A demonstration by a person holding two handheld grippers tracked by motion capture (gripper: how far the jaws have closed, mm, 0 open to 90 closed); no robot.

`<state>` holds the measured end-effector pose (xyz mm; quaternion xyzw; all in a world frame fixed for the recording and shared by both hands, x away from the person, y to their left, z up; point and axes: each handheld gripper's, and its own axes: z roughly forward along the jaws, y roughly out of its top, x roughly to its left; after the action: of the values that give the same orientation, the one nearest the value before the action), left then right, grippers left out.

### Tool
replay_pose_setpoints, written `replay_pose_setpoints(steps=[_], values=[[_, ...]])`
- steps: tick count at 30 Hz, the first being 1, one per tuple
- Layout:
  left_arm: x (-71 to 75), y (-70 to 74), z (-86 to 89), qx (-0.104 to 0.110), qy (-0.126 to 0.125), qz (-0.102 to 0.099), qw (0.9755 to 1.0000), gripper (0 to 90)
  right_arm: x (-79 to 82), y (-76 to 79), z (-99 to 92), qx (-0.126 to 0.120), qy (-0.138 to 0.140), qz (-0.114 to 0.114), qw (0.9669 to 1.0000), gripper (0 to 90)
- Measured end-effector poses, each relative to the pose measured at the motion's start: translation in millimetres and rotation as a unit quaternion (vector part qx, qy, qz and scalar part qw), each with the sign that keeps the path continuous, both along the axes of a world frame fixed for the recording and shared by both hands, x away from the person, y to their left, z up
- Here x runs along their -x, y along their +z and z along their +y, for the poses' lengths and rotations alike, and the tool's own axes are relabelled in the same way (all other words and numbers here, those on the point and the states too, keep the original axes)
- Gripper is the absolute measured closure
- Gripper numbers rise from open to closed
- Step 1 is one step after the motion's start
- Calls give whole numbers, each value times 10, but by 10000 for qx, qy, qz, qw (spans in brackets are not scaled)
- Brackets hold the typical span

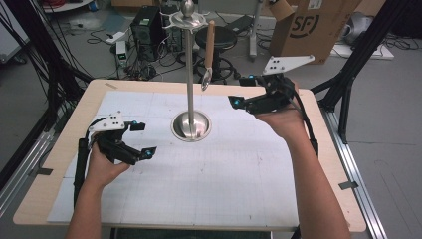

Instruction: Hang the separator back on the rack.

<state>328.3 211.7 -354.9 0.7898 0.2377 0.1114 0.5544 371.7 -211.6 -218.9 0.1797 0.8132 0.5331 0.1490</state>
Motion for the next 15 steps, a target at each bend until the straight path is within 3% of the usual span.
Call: replay_pose_setpoints(steps=[6, 15], values=[[1, -4, 1, -4, -46, -8, 10000, 27, 123, -236, -116, -246, 92, 89, 9996, 232], [-10, -54, -21, 20, -170, 49, 9998, 27, 232, -651, -306, -530, -131, 213, 9983, 197]])
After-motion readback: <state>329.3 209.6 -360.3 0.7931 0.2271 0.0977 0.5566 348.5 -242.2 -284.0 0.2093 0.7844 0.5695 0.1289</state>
